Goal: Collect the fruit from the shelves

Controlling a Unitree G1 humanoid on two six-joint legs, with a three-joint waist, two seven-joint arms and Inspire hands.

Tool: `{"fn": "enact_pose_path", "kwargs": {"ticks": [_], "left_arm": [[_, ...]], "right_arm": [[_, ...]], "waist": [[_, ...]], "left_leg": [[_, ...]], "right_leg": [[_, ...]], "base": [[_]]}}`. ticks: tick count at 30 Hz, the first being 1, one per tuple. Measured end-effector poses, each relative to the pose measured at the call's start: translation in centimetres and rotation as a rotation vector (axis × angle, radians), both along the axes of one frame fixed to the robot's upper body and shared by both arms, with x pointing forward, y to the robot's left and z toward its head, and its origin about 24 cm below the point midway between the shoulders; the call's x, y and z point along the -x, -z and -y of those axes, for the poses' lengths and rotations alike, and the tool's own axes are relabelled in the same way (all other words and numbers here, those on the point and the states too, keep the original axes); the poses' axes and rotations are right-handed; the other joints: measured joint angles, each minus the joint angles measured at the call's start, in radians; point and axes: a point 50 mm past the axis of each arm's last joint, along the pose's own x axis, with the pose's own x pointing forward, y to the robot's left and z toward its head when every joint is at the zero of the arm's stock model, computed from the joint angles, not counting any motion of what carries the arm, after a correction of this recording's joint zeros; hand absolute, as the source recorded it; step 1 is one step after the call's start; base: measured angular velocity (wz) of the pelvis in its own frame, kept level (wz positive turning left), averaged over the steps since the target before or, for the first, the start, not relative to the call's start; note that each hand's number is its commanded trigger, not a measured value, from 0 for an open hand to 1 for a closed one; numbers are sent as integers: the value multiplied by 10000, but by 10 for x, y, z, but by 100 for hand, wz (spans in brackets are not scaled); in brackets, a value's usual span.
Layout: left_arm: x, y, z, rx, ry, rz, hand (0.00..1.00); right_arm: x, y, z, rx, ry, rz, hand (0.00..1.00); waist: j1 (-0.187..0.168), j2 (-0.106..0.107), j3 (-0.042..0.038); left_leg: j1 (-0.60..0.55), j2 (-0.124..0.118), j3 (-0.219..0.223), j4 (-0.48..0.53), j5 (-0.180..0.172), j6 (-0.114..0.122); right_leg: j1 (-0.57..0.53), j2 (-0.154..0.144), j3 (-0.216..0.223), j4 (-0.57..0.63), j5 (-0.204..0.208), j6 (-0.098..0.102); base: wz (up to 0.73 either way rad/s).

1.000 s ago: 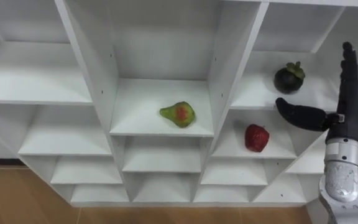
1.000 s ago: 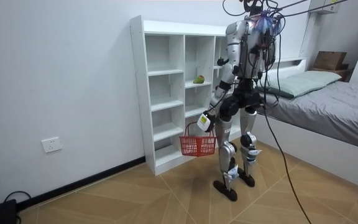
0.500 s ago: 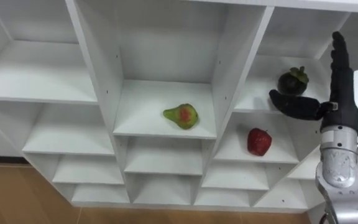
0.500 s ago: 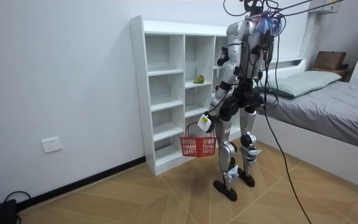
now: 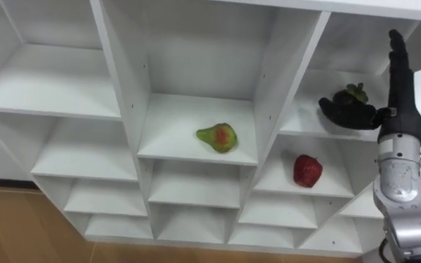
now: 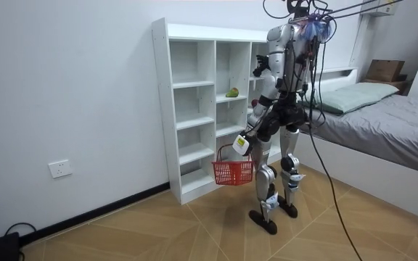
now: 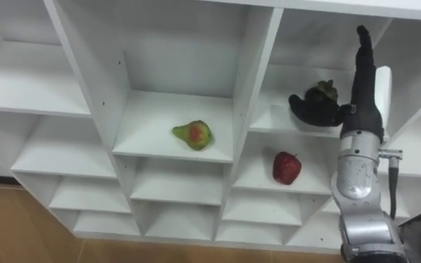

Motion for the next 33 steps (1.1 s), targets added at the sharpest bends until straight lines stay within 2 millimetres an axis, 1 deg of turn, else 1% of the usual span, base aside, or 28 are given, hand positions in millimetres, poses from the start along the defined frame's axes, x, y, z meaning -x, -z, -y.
{"fn": "enact_pose_path", "kwargs": {"ticks": [3,4,6,9,12,16,20,22,24,33], "left_arm": [[2,0,0,56,-28,-130,100],[2,0,0,99,-28,-187,100],[3,0,-1,162,-13,-227,100],[3,0,-1,136,75,-301,100],[3,0,-1,130,42,-346,100],[4,0,-4,92,-155,-440,100],[5,0,-4,96,-178,-522,100],[4,0,-4,97,-177,-535,100],[2,0,-4,87,-169,-530,100],[2,-1,-6,6,-172,-523,100]], "right_arm": [[-1,8,2,-95,-116,-621,0],[-1,9,3,-198,-178,-792,0],[-2,9,5,-347,-226,-872,0],[-3,7,7,-567,-295,-854,0],[-7,7,11,-612,-252,-1069,0],[-12,15,16,-1055,-284,-1617,0],[-13,21,21,-1488,-403,-2120,0],[-13,21,21,-1515,-553,-2196,0],[-13,24,25,-1536,-528,-2357,0],[-16,30,29,-1652,-628,-2969,0]], "waist": [[32,51,-21],[49,82,-41],[72,121,-65],[71,127,-68],[70,75,-53],[50,-51,-3],[10,-98,-34],[-1,-103,-42],[15,-132,-67],[40,-165,-89]], "left_leg": [[-25,-2,-16,2,0,0],[-27,-6,-25,0,0,0],[-25,-12,-38,0,0,1],[-23,-18,-48,2,6,6],[-13,-26,-57,3,8,8],[-27,-25,-65,11,9,7],[-46,-31,-82,25,9,7],[-47,-30,-98,35,9,8],[-19,-32,-136,55,9,8],[-13,-37,-222,158,5,5]], "right_leg": [[10,-7,-14,13,0,0],[12,-12,-17,16,0,0],[22,-17,-27,15,0,0],[31,-21,-33,4,0,0],[61,-21,-34,-18,-1,2],[57,-22,-46,-20,-1,2],[51,-27,-91,-23,-2,3],[54,-33,-149,-23,-2,3],[62,-40,-188,-24,-2,3],[163,-43,-283,-35,-4,0]], "base": [[0],[0],[0],[0],[0],[0],[0],[2],[6],[3]]}}
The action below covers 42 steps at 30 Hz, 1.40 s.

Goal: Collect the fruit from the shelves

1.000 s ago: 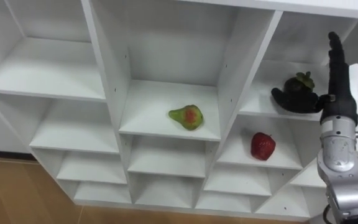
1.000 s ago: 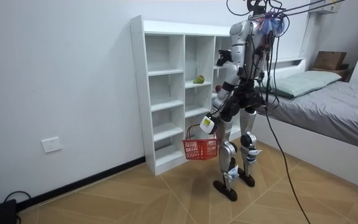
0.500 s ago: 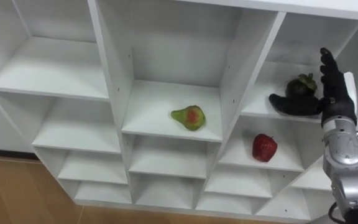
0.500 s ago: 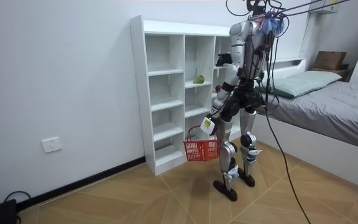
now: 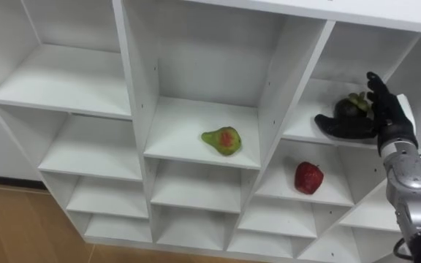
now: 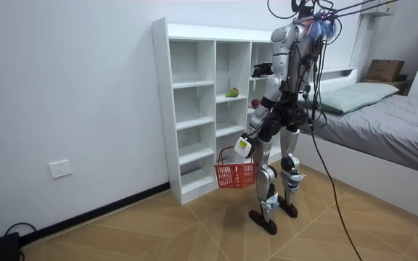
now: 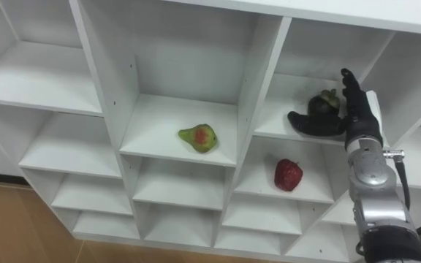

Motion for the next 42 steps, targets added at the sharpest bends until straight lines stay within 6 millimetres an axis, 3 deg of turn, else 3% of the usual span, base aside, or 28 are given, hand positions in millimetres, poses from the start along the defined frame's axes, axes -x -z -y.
{"fn": "enact_pose_path", "kwargs": {"ticks": [5,6,7,8,21,42], "left_arm": [[0,0,0,-33,6,3,100],[0,0,0,-52,8,0,100],[0,0,0,-78,8,-5,100],[0,0,0,-96,4,-4,100],[0,-1,-4,-237,203,-49,100],[-3,-2,-6,-305,242,9,100]], "right_arm": [[0,0,0,108,-195,-74,0],[0,0,0,130,-223,-72,51],[0,0,0,175,-300,-80,66],[0,0,-1,233,-340,-96,98],[1,-8,14,713,-43,159,100],[1,-11,13,737,-134,236,100]], "waist": [[3,-2,-1],[4,-2,-1],[-3,1,0],[-13,1,1],[-17,2,13],[27,24,72]], "left_leg": [[-3,0,-7,5,-1,-1],[-2,0,-6,5,0,0],[-1,0,-6,6,-1,0],[0,0,-7,5,-1,0],[7,17,-9,-40,-4,-4],[-80,12,-70,-151,-10,-4]], "right_leg": [[6,5,2,1,0,-1],[9,5,3,2,0,-1],[10,6,6,3,0,-1],[12,6,6,4,0,-1],[49,19,13,11,0,-2],[-13,21,-25,20,2,1]], "base": [[0],[0],[0],[0],[0],[0]]}}
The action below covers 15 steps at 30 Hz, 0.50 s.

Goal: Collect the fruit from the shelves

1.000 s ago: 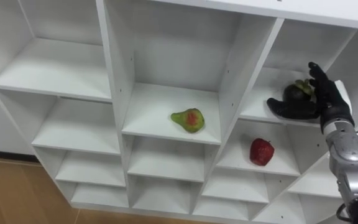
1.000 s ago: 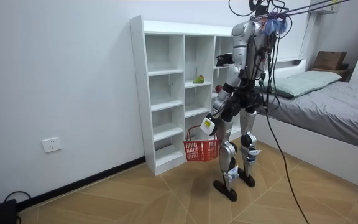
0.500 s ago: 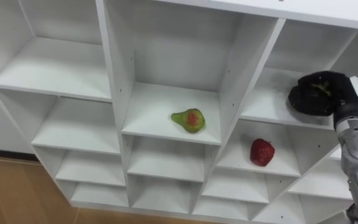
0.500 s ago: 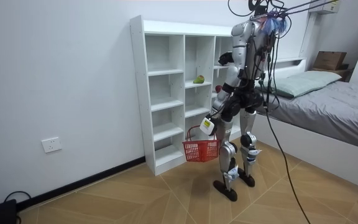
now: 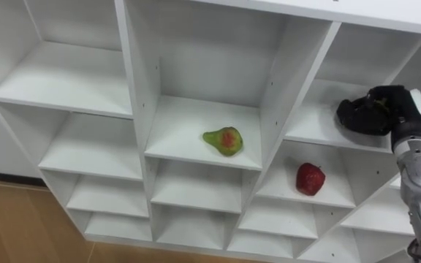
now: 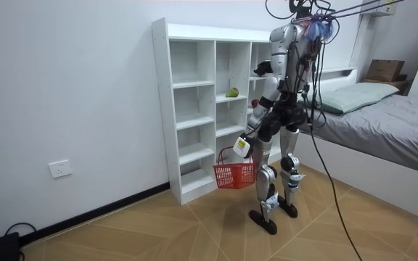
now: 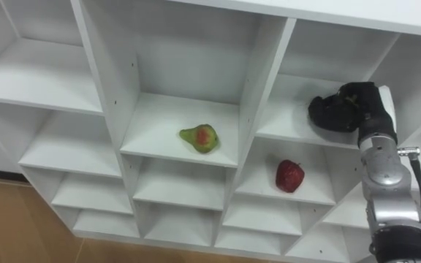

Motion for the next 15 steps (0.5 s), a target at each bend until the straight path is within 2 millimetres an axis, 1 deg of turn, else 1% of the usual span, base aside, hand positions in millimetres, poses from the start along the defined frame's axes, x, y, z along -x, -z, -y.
{"fn": "enact_pose_path", "kwargs": {"ticks": [4,5,9,11,14,15], "left_arm": [[-4,-1,0,-21,58,154,100],[-6,-2,0,-51,148,203,100],[-12,-3,2,-69,279,416,100],[-14,-3,3,-35,282,490,100],[-15,-2,5,7,267,549,100],[-16,-3,5,14,277,590,100]], "right_arm": [[0,-4,-3,148,-109,48,100],[2,-5,-4,379,-215,39,100],[10,-9,-9,546,-473,245,100],[16,-12,-19,559,-998,467,100],[23,-12,-36,345,-1598,705,100],[24,-13,-37,341,-1708,725,100]], "waist": [[-53,27,-8],[-88,28,-13],[-95,38,-32],[-53,48,-73],[-40,90,-113],[-41,103,-114]], "left_leg": [[-83,-16,-112,41,3,-2],[-97,-28,-182,40,7,-4],[-137,-27,-174,20,13,-10],[-150,-15,-145,26,30,-23],[-61,13,24,7,30,-24],[-55,13,60,7,30,-23]], "right_leg": [[-23,2,-59,-4,0,0],[-16,-4,-140,-5,0,0],[-51,-4,-205,-17,-2,2],[-134,10,-114,-15,-1,1],[-139,29,29,-5,0,-1],[-139,27,42,-5,0,-1]], "base": [[7],[11],[3],[-9],[-15],[-13]]}}
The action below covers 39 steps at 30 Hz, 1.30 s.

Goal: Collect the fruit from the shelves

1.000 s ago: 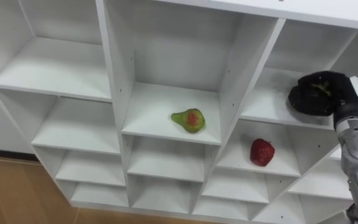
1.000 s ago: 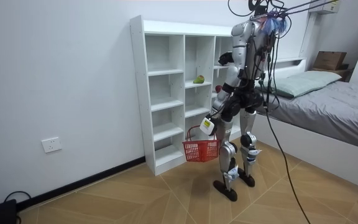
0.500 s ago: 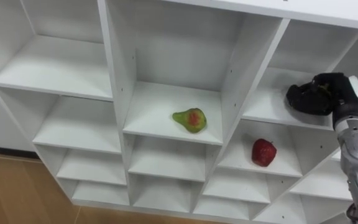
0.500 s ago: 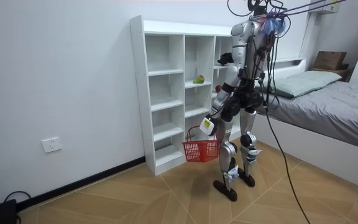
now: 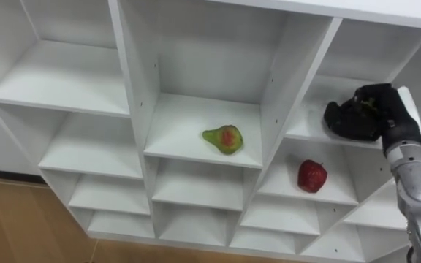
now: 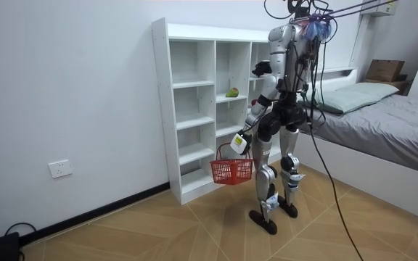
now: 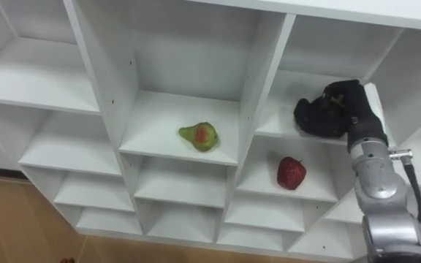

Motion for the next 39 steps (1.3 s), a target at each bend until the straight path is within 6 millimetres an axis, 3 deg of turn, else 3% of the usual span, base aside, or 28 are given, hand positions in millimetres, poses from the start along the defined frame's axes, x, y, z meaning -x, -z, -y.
{"fn": "enact_pose_path", "kwargs": {"ticks": [4,12,17,24,30,34,39], "left_arm": [[-6,-1,0,-2,67,346,100],[-2,-1,2,139,-119,357,100],[-13,-2,3,173,72,617,100],[-20,-3,4,199,214,871,100],[-38,-5,9,296,552,1276,100],[-46,-5,16,516,1117,1323,100],[-60,-7,26,844,1826,1630,100]], "right_arm": [[3,-2,-13,-158,-746,31,100],[23,-2,-41,-513,-2471,-87,100],[50,26,-71,-939,-4824,-2148,100],[53,19,-81,-910,-5950,-2236,100],[57,23,-98,-1246,-6669,-2434,100],[63,32,-112,-1448,-7233,-2856,100],[64,40,-112,-1573,-7135,-3184,100]], "waist": [[-2,88,42],[46,221,-6],[35,294,25],[38,301,12],[94,65,37],[59,30,128],[35,177,144]], "left_leg": [[-5,18,160,-3,-1,0],[8,144,697,-95,-15,-18],[-104,187,881,-76,-20,-30],[-414,182,859,39,-1,-24],[-565,178,842,71,3,-24],[-706,175,836,140,0,-21],[-1169,192,745,295,-3,-19]], "right_leg": [[-78,16,214,17,6,-9],[-396,127,689,160,81,-78],[-603,144,819,266,112,-123],[-925,125,872,342,123,-132],[-1069,119,831,333,118,-128],[-1127,109,813,340,120,-128],[-1499,114,698,385,169,-152]], "base": [[-12],[-19],[-10],[-3],[2],[0],[5]]}}
